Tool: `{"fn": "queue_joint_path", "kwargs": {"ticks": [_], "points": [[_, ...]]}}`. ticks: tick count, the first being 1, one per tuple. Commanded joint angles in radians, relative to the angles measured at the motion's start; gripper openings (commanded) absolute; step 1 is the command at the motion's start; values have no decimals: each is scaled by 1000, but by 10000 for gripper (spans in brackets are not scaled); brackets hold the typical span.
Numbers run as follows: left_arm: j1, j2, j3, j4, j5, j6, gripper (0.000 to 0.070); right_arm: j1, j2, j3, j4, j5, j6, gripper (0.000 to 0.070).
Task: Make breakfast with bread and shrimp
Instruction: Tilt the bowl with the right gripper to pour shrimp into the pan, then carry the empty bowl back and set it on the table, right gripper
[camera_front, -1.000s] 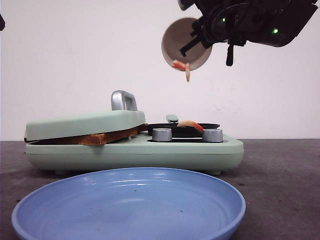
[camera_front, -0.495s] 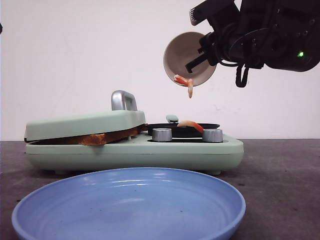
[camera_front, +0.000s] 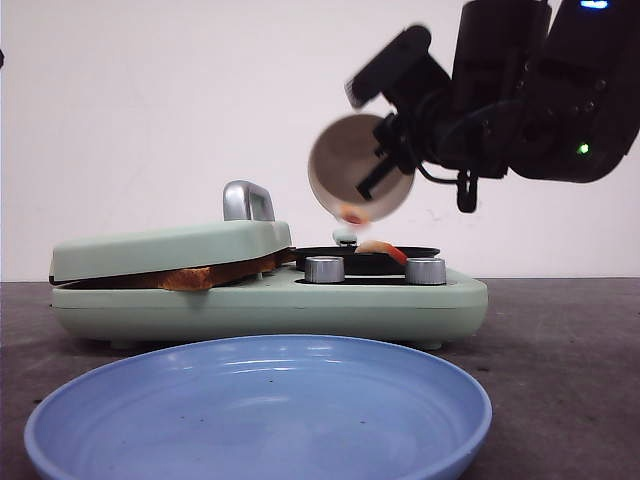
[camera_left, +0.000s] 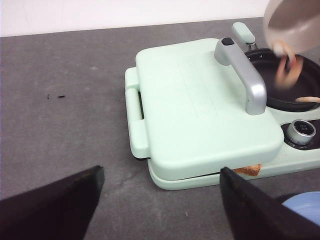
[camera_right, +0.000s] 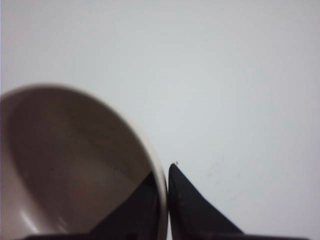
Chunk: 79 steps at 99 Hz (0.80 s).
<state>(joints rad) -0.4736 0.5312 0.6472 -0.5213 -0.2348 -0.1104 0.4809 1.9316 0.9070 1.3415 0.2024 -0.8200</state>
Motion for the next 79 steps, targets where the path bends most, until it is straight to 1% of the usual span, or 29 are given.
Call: {"fn": "queue_joint_path", "kwargs": {"ticks": [1, 8, 18, 34, 39, 48, 59, 64, 68, 72, 79], "points": [[-5, 4, 8, 7, -1, 18, 423, 8, 2, 16, 32, 29, -93, 6], [-5, 4, 8, 10, -1, 18, 423, 8, 2, 17, 32, 60, -106, 6], [-5, 4, 8, 11, -1, 18, 423, 7, 2, 17, 32, 60, -102, 6], [-5, 4, 8, 10, 0, 16, 423, 7, 2, 30, 32, 75, 0, 6], [-5, 4, 8, 9, 0, 16, 423, 7, -5, 40, 32, 106, 33, 7], [-5, 4, 8, 6, 8, 16, 423, 7, -24, 60, 30, 194, 89, 7], [-5, 4, 8, 1, 11, 13, 423, 8, -72, 70, 4, 268, 133, 7], [-5, 4, 8, 0, 11, 13, 423, 8, -110, 70, -39, 292, 157, 7], [-5, 4, 8, -2, 11, 13, 423, 8, -147, 70, -101, 301, 187, 7], [-5, 4, 8, -4, 14, 13, 423, 8, -192, 70, -185, 304, 224, 7], [-5, 4, 8, -6, 19, 12, 423, 5, -274, 80, -369, 303, 323, 7]]}}
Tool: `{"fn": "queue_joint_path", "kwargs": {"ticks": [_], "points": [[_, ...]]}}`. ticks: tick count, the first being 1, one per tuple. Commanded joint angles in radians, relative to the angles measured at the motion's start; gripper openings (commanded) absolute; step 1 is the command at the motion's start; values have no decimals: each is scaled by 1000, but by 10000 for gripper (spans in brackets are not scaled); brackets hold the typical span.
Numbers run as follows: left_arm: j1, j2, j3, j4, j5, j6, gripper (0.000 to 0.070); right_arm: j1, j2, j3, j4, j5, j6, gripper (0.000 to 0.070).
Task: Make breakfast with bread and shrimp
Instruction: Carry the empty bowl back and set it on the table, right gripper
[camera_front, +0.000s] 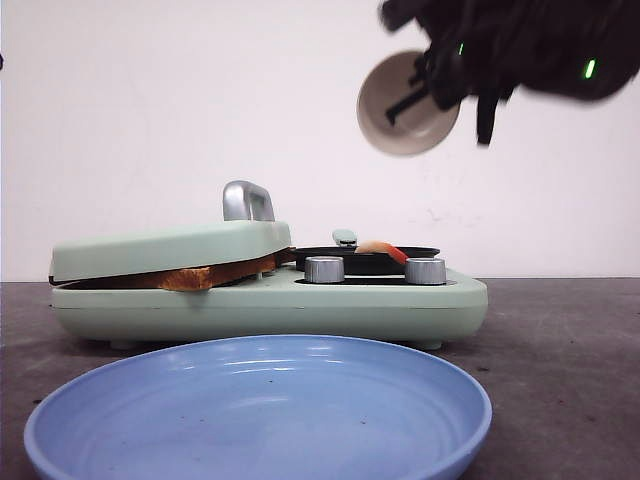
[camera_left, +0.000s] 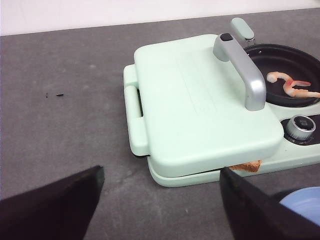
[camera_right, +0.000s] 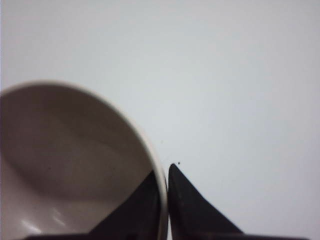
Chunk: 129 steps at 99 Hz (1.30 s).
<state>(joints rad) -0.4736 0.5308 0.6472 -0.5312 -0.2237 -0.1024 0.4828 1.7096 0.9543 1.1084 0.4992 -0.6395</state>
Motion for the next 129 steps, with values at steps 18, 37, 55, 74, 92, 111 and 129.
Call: {"fn": "queue_joint_path", "kwargs": {"ticks": [18, 37, 55, 74, 92, 111, 129], "points": [[-5, 4, 8, 4, 8, 3, 423, -45, -235, 133, -703, -11, 418, 7], [-5, 4, 8, 4, 12, 4, 423, -142, -313, 334, -1286, -158, 627, 7], [-5, 5, 8, 5, 11, 5, 423, -274, -311, 468, -1653, -351, 723, 7], [-5, 5, 8, 6, 12, 4, 423, -438, -286, 469, -1808, -586, 815, 7], [-5, 5, 8, 6, 13, 4, 423, -526, -192, 469, -1882, -699, 814, 7], [-5, 5, 8, 6, 13, 4, 423, -532, -63, 469, -1892, -710, 798, 7], [-5, 5, 8, 5, 13, 4, 423, -533, 45, 469, -1885, -709, 785, 7]]}}
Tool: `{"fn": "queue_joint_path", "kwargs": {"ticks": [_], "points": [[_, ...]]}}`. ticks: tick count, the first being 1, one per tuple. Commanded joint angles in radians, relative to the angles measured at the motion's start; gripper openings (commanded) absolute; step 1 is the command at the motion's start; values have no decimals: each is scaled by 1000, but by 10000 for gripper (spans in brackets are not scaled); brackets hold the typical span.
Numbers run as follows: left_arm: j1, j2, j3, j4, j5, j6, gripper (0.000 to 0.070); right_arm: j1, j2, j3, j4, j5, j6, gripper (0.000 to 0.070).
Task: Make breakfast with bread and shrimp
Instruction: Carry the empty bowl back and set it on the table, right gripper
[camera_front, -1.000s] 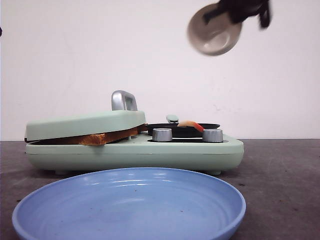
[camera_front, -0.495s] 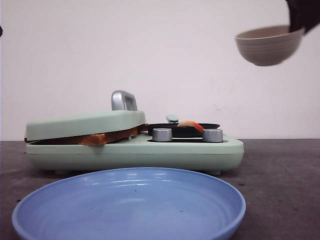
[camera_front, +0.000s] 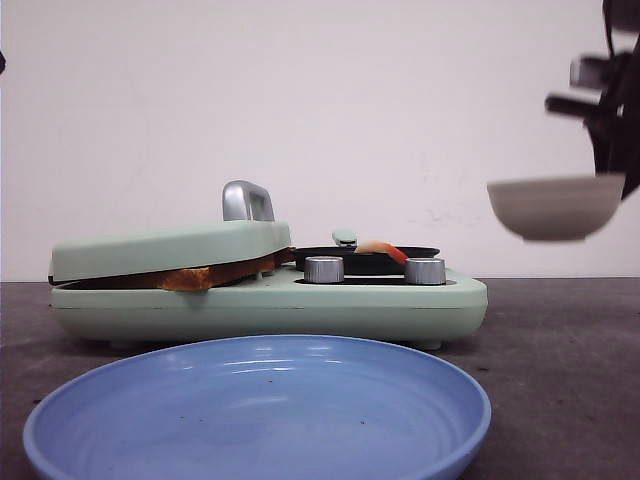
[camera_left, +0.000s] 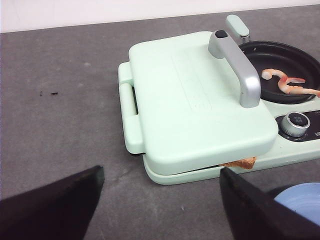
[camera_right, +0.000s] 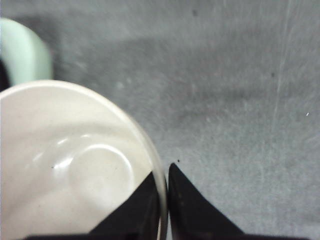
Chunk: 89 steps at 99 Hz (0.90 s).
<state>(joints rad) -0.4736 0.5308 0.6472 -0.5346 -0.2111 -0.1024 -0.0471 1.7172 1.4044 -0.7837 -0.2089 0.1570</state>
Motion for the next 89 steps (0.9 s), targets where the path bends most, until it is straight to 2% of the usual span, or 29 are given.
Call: {"fn": "queue_joint_path", "kwargs": {"ticks": [1, 56, 74, 89], "points": [[-5, 5, 8, 8, 0, 4, 423, -3, 42, 19, 9, -1, -12, 7], [-5, 5, 8, 6, 0, 4, 423, -10, 147, 19, 63, 3, -12, 7], [-5, 5, 8, 5, -1, 4, 423, -10, 153, 19, 90, 56, -11, 7], [-5, 5, 8, 4, -1, 5, 423, -11, 153, 19, 106, 60, -11, 7]]}}
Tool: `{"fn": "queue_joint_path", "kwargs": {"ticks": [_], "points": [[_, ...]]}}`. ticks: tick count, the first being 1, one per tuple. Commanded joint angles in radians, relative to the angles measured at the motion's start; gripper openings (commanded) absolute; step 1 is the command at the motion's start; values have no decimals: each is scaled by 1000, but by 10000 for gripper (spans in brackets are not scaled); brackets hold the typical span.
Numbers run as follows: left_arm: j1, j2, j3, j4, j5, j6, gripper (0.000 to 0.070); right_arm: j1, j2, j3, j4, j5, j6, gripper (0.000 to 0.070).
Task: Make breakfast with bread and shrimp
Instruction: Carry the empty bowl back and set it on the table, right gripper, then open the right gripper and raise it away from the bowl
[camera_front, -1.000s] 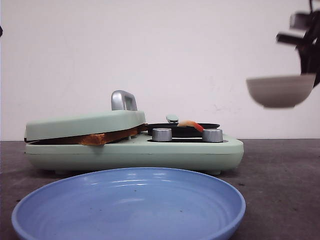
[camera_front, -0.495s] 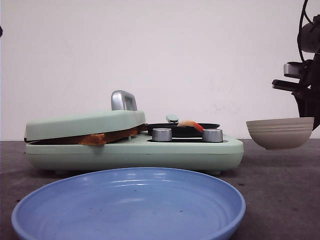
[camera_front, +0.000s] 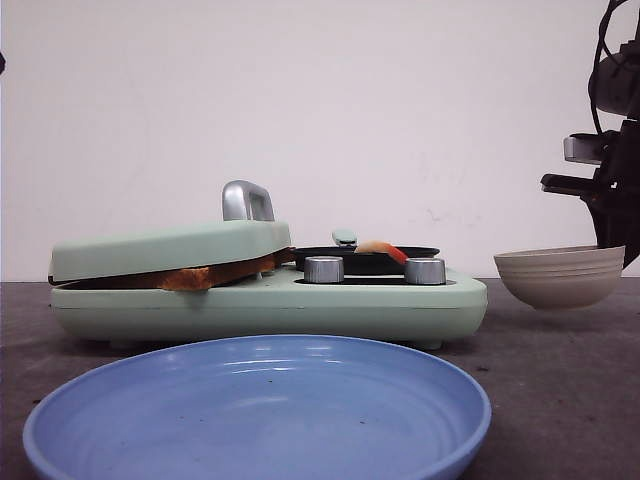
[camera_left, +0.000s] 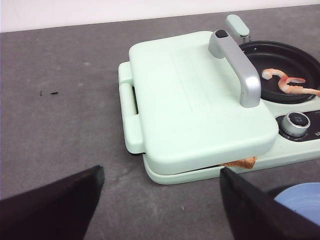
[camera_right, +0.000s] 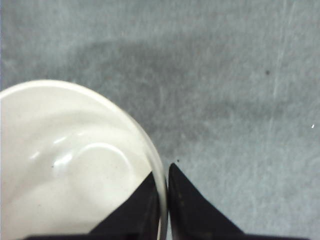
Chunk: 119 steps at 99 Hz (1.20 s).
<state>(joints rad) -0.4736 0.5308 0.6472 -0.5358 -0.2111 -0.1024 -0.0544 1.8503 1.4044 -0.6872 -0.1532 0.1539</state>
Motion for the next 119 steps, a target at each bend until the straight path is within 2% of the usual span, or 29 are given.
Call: {"fn": "queue_joint_path", "kwargs": {"ticks": [1, 16, 57, 63, 78, 85, 100, 119], "points": [[-5, 5, 8, 5, -1, 5, 423, -3, 20, 19, 9, 5, -8, 7], [-5, 5, 8, 5, -1, 5, 423, -3, 22, 17, 10, 30, -9, 7], [-5, 5, 8, 4, -1, 5, 423, 0, 64, 16, -14, 22, -8, 18], [-5, 5, 8, 4, -1, 5, 423, 0, 64, 16, -12, 21, -8, 88], [-5, 5, 8, 4, -1, 5, 423, -2, 63, 17, -9, 19, -13, 442], [-5, 5, 8, 4, -1, 5, 423, -7, 53, 17, -13, 13, -16, 554], [-5, 5, 8, 4, -1, 5, 423, -9, 3, 17, -21, 6, -15, 570], [-5, 5, 8, 4, -1, 4, 423, -6, -122, 17, -24, -101, -3, 567]]}}
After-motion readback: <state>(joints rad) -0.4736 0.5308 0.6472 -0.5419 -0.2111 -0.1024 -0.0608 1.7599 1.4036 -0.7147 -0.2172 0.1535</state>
